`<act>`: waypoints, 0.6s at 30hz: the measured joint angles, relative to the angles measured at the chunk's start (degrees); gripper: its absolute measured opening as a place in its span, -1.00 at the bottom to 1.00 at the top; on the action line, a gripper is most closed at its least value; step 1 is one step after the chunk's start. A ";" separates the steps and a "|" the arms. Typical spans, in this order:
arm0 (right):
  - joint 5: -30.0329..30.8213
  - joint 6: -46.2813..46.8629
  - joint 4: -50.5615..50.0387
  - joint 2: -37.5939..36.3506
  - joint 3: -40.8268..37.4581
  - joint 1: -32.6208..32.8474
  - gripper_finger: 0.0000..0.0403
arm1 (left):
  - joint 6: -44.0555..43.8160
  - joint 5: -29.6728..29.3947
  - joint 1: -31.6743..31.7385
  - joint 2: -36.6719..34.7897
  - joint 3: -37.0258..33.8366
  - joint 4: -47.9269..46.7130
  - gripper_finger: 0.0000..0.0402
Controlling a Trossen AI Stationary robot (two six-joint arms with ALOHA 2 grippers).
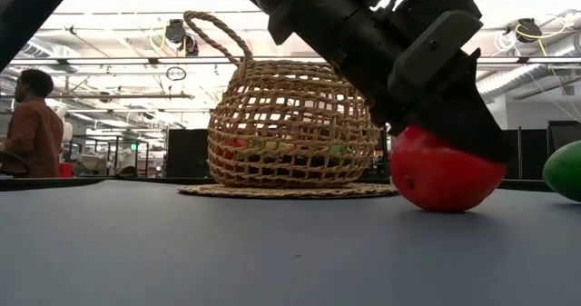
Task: Build produce basket
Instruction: Put the red apple into the brown basket
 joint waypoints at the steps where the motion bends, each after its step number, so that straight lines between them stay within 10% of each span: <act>1: 0.00 -0.10 0.04 0.00 0.00 0.00 0.26 | 0.55 -0.50 -0.19 -0.26 -0.09 0.05 0.54; 18: 1.73 -1.98 1.02 -0.97 0.02 2.91 0.26 | 6.01 -24.35 -2.47 -22.60 -0.48 -15.84 0.54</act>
